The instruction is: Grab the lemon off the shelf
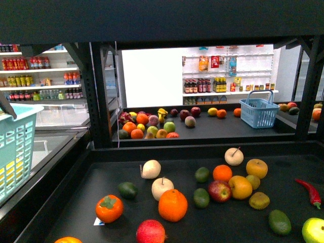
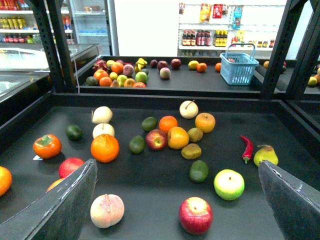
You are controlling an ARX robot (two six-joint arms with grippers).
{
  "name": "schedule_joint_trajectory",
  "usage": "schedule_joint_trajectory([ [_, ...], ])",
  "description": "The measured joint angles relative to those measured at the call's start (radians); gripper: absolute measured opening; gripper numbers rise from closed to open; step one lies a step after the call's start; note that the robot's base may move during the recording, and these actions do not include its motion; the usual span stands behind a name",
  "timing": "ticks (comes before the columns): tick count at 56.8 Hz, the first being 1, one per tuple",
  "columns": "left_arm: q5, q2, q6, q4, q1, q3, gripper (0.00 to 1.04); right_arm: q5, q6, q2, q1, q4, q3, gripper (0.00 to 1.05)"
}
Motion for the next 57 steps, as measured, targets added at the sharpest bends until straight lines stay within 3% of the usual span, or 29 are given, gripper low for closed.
schedule_joint_trajectory([
  [14, 0.01, 0.104, -0.063, 0.095, 0.04, 0.013, 0.08, 0.0, 0.0, 0.0, 0.0, 0.0, 0.0, 0.97],
  [57, 0.01, 0.169, -0.168, 0.105, 0.105, 0.013, 0.1, 0.0, 0.0, 0.0, 0.0, 0.0, 0.0, 0.97],
])
